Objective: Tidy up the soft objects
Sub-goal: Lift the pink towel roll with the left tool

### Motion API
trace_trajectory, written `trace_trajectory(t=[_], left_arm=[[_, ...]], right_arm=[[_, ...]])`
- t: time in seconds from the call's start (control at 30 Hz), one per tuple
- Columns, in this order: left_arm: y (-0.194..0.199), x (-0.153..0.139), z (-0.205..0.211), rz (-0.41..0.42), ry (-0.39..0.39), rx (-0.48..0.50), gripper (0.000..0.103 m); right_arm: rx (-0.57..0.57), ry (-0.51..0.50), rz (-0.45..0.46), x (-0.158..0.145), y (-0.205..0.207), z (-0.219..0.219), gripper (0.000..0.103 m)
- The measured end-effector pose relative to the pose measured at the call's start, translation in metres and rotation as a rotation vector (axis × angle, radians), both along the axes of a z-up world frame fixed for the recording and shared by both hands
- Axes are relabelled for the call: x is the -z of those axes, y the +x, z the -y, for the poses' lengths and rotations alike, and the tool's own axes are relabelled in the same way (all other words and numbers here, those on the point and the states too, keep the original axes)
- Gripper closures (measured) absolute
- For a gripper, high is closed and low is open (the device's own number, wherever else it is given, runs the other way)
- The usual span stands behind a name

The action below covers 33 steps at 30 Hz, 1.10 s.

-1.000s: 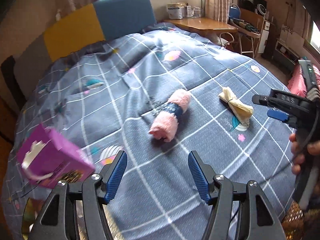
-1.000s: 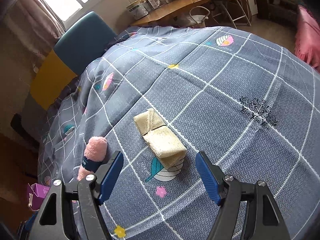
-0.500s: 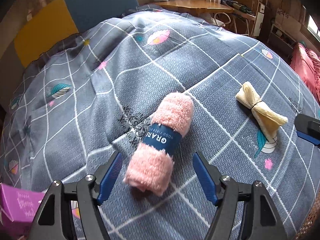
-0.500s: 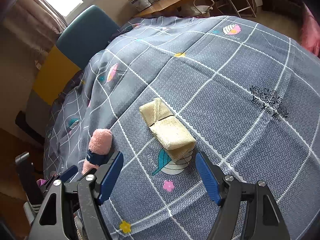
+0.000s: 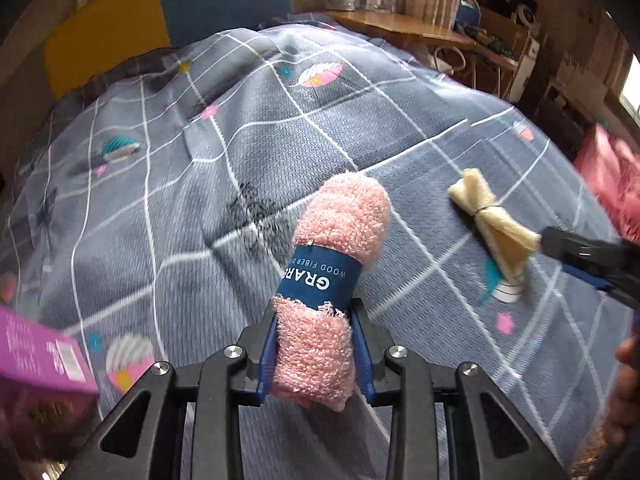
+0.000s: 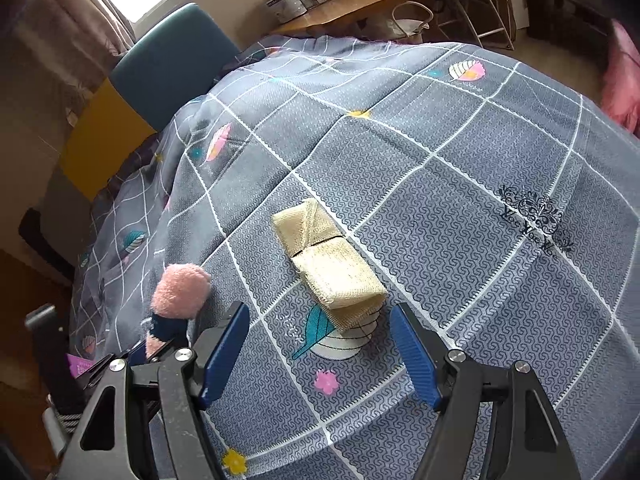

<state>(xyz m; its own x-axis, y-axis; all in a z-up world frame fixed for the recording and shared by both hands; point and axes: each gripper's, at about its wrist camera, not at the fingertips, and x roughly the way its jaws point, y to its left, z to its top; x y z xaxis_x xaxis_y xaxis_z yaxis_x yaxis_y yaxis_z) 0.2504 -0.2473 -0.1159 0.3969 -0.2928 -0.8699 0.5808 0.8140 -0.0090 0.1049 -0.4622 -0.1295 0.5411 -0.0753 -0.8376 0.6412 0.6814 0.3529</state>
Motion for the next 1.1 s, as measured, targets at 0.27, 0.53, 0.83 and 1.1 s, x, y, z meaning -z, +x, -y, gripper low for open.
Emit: trace_trajectory(t=[0.27,0.53,0.83,1.1], left_arm=[[-0.065,0.01,-0.037,-0.027,0.017,-0.076,0.071],[-0.086,0.032,-0.039,0.012,0.043,-0.069,0.07],[-0.088,0.04,-0.039,0.032,0.054,-0.082,0.069],[-0.101,0.024,-0.034,0.087,0.07,-0.079,0.072]], right_arm=[[-0.068,-0.098,-0.135,0.012,0.017,-0.007,0.029],[-0.174,-0.252,-0.236,0.035,0.057,0.001,0.033],[-0.314,-0.198,-0.177,0.03,0.06,-0.032,0.072],[-0.38,-0.232,-0.223,0.049,0.065,-0.045,0.056]])
